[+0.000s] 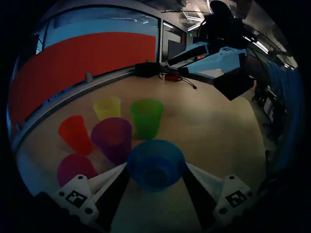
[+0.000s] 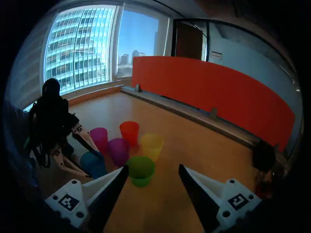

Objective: Pour water

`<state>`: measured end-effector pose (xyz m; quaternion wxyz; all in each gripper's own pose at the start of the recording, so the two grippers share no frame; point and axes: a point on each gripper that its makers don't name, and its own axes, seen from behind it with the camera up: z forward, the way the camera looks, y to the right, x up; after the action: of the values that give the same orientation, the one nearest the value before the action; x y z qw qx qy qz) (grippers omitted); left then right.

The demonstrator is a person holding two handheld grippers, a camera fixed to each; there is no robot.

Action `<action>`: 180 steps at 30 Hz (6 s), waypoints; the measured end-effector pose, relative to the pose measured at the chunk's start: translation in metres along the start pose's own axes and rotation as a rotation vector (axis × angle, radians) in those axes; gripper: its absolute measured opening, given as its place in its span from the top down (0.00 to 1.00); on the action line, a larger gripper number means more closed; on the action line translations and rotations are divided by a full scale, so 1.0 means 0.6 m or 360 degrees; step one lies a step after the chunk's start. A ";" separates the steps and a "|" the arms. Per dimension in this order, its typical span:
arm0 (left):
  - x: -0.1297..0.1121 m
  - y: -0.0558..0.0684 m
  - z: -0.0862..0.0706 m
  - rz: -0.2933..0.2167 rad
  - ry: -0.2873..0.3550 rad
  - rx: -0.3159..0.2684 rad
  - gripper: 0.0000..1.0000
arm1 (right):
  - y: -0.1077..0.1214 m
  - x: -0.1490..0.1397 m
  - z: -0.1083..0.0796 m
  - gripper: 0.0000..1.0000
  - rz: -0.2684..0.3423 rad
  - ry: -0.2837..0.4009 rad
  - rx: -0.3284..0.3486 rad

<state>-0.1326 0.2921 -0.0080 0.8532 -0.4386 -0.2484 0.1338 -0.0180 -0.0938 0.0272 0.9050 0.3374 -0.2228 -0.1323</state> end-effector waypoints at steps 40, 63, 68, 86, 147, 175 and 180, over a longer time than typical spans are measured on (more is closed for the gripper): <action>0.067 -0.030 -0.117 -0.0014 0.0249 0.0130 0.13 | -0.058 -0.098 0.089 0.00 -0.0029 -0.0186 0.0100; 0.076 -0.040 -0.190 -0.0056 0.0339 0.0208 0.13 | -0.059 -0.118 0.165 0.00 -0.0001 -0.0243 0.0110; 0.075 -0.041 -0.200 -0.0061 0.0343 0.0216 0.13 | -0.058 -0.119 0.174 0.00 0.0008 -0.0241 0.0108; 0.085 -0.053 -0.217 -0.0085 0.0404 0.0252 0.13 | -0.052 -0.076 0.156 0.10 0.0039 -0.0119 0.0084; 0.198 -0.097 -0.290 0.0070 0.0701 0.0474 0.13 | -0.143 0.171 -0.028 0.10 -0.0077 0.0666 0.0046; 0.309 -0.131 -0.349 0.0674 0.0714 0.0785 0.13 | -0.236 0.170 -0.004 0.10 -0.0076 0.0657 0.0272; 0.328 -0.133 -0.357 0.0790 0.0699 0.0818 0.13 | -0.252 0.166 0.004 0.10 -0.0076 0.0648 0.0307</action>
<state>0.1497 0.1877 0.0119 0.9095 -0.2760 0.0940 0.2963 0.0534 -0.2453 -0.0412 0.8914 0.4473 -0.0390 -0.0609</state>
